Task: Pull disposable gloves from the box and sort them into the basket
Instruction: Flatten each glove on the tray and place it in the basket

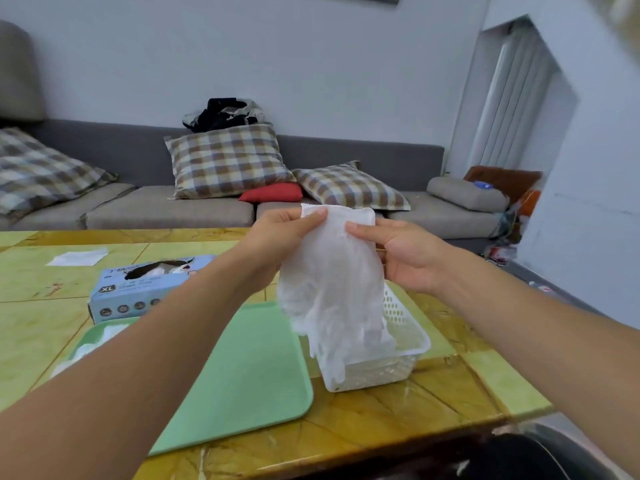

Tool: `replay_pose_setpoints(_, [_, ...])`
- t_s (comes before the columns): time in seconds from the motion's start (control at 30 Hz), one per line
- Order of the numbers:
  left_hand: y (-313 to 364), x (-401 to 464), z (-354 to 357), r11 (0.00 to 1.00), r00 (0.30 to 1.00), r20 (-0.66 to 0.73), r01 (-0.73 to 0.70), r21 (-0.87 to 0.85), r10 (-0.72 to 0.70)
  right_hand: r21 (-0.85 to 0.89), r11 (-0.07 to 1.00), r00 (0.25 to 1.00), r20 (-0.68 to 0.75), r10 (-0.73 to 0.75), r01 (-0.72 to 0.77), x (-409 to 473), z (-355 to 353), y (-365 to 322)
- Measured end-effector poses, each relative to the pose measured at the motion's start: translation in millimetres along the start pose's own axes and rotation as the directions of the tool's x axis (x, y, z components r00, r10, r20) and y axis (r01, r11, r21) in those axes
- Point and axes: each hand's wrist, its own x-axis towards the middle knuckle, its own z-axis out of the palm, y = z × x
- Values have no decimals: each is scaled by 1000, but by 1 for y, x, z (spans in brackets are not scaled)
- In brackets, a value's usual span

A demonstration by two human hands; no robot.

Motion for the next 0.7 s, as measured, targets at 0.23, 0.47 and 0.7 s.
replay_pose_setpoints(0.23, [12,78,18,991,992,-77,-95,91,102,82,987,991,-32,-133,135,57,-33,-35])
replay_pose_setpoints(0.47, [-4,100,16,857,904,27,-414,306,427,-152,905,912,-47,-407,396,89,-65,-22])
replay_pose_setpoints(0.7, [-123,46,6,756,942,325,-270,596,80,-545,789,957,215,-196,284,62,-87,107])
